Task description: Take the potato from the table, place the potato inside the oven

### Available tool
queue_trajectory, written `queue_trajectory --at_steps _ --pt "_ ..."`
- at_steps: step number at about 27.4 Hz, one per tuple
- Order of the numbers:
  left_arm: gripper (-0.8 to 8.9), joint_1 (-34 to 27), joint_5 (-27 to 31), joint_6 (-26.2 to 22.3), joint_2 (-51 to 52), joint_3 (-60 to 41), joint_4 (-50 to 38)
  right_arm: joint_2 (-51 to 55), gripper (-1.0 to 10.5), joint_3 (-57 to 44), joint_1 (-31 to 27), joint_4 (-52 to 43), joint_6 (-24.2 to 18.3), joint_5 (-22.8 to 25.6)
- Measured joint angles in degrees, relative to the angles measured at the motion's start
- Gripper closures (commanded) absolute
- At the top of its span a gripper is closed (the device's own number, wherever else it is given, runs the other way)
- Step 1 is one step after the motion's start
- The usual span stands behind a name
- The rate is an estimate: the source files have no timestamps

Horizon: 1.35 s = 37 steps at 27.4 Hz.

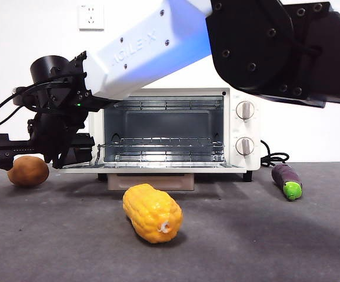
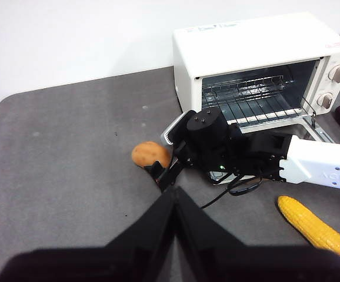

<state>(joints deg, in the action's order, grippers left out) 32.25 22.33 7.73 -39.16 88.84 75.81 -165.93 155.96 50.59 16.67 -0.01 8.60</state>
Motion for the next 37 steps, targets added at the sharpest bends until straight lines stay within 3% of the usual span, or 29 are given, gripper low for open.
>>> queue_trajectory --at_steps 16,22,25,37 --pt "8.2 0.0 0.0 -0.2 0.0 0.0 0.0 -0.2 4.2 0.0 -0.6 -1.8 0.2 -4.9" --pt "8.2 0.0 0.0 -0.2 0.0 0.0 0.0 -0.7 4.2 0.0 -0.3 -1.9 0.2 -4.1" --pt "8.2 0.0 0.0 -0.2 0.0 0.0 0.0 -0.7 5.2 0.0 -0.3 -1.9 0.2 -4.1" --pt "8.2 0.0 0.8 -0.2 0.0 0.0 0.0 -0.7 6.4 0.0 -0.2 -0.4 0.0 -5.6"
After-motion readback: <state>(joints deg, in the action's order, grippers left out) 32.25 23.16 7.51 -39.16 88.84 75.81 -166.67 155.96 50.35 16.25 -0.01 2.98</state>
